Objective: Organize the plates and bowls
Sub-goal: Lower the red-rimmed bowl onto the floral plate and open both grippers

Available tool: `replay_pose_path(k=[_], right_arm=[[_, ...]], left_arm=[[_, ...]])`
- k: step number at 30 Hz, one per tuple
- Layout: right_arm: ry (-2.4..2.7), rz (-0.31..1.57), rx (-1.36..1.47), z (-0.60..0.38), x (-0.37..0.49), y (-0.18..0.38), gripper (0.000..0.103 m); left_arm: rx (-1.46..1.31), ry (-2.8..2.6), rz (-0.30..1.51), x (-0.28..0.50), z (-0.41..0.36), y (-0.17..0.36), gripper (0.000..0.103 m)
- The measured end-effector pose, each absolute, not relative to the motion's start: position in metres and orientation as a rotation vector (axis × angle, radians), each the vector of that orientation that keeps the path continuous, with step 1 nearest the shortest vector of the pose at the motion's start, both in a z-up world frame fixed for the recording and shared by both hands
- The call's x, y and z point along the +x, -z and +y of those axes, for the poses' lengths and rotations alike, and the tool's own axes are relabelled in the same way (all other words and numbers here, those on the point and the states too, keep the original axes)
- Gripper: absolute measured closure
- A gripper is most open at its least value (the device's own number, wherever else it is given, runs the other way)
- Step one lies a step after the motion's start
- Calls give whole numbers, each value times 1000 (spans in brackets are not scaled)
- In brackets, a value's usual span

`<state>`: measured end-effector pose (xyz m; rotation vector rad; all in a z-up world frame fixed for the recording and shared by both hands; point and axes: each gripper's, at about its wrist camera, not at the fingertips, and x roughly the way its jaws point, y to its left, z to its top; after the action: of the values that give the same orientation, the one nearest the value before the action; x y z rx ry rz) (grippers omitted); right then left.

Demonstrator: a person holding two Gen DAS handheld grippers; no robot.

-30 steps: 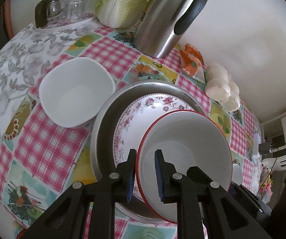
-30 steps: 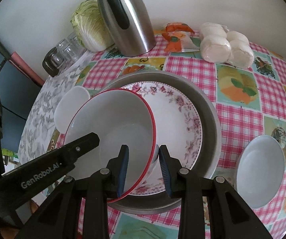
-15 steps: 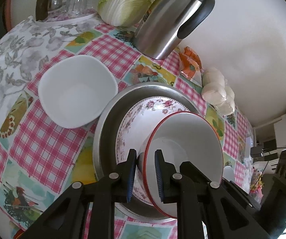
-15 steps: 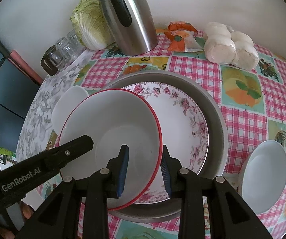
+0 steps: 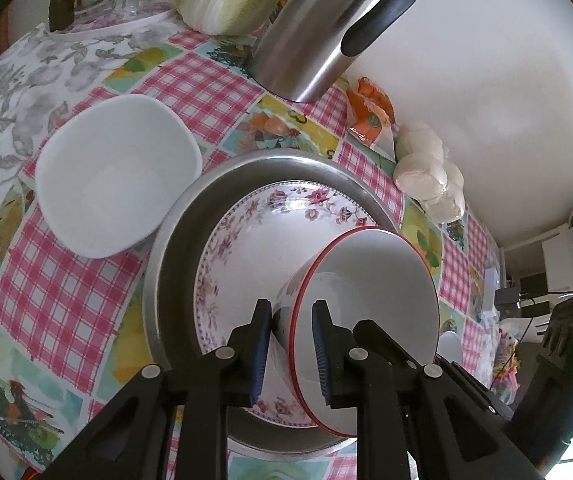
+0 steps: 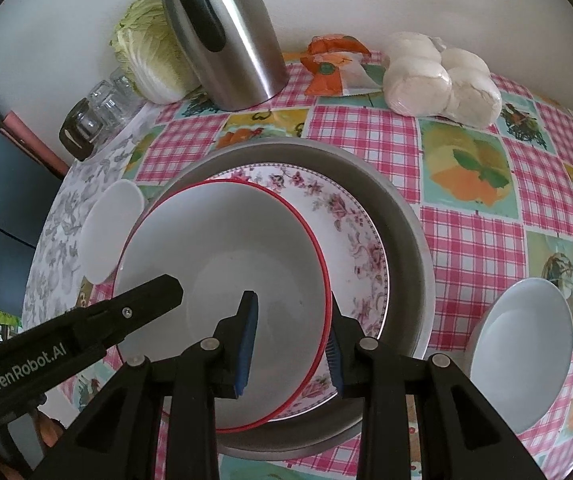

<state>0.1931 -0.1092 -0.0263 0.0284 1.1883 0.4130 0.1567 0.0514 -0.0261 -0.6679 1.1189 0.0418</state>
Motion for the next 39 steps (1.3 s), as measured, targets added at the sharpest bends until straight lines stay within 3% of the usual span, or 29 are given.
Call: replay_pose_path(k=[31, 39], right_arm=[[-437, 1201, 77, -104, 198, 42, 69], [-434, 1142, 74, -113, 192, 19, 69]], left_arm=[[-696, -33, 1135, 163, 62, 39, 75], [-657, -36, 1128, 161, 60, 30, 72]])
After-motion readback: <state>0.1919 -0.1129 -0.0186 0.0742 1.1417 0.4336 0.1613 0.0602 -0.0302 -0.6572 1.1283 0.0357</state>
